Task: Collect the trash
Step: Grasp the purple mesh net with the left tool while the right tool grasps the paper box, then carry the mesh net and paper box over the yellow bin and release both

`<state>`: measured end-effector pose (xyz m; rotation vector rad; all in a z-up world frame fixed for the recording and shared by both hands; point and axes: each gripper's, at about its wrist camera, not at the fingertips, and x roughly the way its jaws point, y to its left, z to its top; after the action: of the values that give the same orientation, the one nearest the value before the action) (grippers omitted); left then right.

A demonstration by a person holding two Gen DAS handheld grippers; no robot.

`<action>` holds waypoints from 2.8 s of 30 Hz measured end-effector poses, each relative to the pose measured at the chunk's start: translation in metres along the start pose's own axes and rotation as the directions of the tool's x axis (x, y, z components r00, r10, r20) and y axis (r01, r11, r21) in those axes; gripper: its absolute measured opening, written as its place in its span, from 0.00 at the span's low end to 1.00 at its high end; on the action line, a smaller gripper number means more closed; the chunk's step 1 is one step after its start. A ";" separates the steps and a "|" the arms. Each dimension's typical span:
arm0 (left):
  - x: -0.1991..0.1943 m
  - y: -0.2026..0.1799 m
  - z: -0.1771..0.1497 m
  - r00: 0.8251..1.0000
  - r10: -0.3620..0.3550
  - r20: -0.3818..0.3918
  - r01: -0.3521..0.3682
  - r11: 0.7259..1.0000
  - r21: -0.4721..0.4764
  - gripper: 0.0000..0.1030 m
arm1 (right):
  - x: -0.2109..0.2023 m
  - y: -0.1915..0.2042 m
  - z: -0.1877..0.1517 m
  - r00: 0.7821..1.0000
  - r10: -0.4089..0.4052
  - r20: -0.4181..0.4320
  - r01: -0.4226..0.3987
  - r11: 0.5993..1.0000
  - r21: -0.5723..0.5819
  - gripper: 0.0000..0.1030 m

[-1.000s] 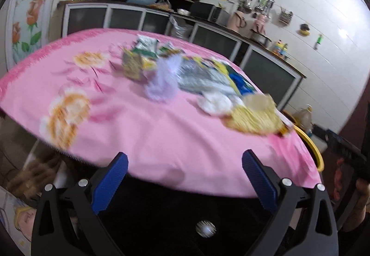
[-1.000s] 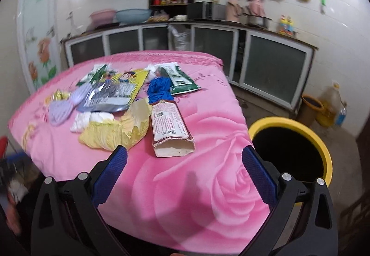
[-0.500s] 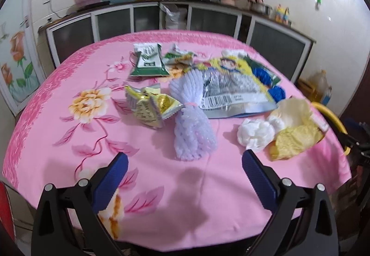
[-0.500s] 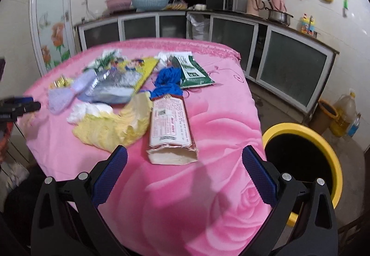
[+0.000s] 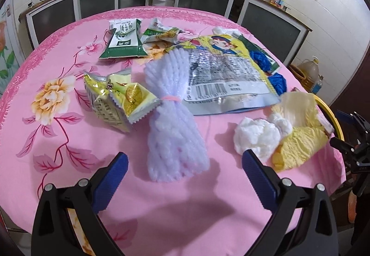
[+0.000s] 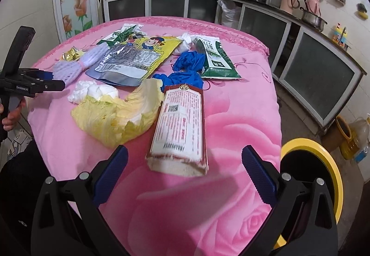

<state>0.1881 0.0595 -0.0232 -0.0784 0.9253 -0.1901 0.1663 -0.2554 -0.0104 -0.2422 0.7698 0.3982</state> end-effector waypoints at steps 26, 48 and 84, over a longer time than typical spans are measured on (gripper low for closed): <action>0.036 0.012 0.030 0.990 -0.137 -0.034 0.133 0.987 -0.087 0.32 | 0.039 -0.016 0.011 0.988 0.132 -0.086 -0.122 0.987 0.108 0.50; -0.048 -0.022 0.020 0.971 -0.219 0.097 0.217 0.976 0.023 0.29 | -0.030 -0.036 -0.005 0.994 0.093 0.062 -0.105 0.966 0.235 0.44; 0.124 -0.399 0.088 0.809 -0.494 -0.317 0.586 0.710 0.390 0.29 | -0.065 -0.239 -0.122 0.959 -0.280 -0.050 0.241 0.707 0.665 0.47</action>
<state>0.2795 -0.3570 -0.0081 0.1280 1.0047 -0.9955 0.1517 -0.5304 -0.0321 0.3408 0.7649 -0.1624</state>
